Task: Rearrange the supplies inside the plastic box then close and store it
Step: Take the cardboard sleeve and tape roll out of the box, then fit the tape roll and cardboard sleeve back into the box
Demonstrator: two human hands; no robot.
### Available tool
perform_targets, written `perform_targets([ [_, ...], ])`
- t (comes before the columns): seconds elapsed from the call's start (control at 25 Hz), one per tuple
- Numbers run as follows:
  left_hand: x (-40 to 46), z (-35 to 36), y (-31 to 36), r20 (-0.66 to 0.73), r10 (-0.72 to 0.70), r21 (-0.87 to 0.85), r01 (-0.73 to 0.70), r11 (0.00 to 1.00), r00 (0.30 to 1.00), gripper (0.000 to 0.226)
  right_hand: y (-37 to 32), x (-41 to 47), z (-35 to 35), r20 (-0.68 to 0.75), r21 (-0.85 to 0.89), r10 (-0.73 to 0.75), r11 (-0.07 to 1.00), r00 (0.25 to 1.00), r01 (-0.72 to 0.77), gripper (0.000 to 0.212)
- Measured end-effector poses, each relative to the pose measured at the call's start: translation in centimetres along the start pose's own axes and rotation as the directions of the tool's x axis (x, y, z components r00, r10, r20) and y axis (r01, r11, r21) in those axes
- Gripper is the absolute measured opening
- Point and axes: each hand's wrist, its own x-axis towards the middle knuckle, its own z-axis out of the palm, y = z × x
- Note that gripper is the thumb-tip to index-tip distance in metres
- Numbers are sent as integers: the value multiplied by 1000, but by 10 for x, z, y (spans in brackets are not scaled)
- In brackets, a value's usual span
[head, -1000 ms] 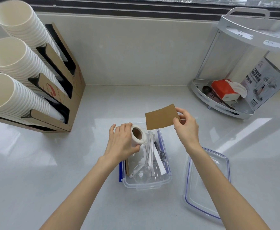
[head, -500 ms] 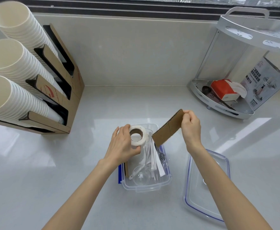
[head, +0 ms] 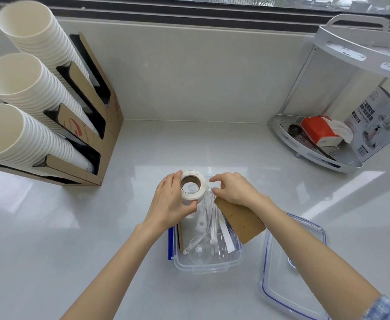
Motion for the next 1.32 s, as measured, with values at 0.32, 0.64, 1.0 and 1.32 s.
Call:
perform_targets([
  [0.32, 4, -10, -5, -8, -17, -56, 16, 998, 1000, 75, -12, 20, 5, 122, -77, -44, 996, 992, 53, 31],
  [0.64, 8, -15, 3, -60, 5, -93, -10, 996, 998, 65, -4, 7, -16, -29, 66, -87, 994, 996, 88, 15],
  [1.0, 6, -4, 6, -10, -20, 135, 22, 991, 1000, 71, 19, -16, -39, -347, 216, 11, 974, 938, 69, 8],
  [1.32, -1, 10, -1, 67, 3, 268, -21, 963, 998, 73, 13, -19, -26, -398, 356, 71, 931, 915, 83, 7],
])
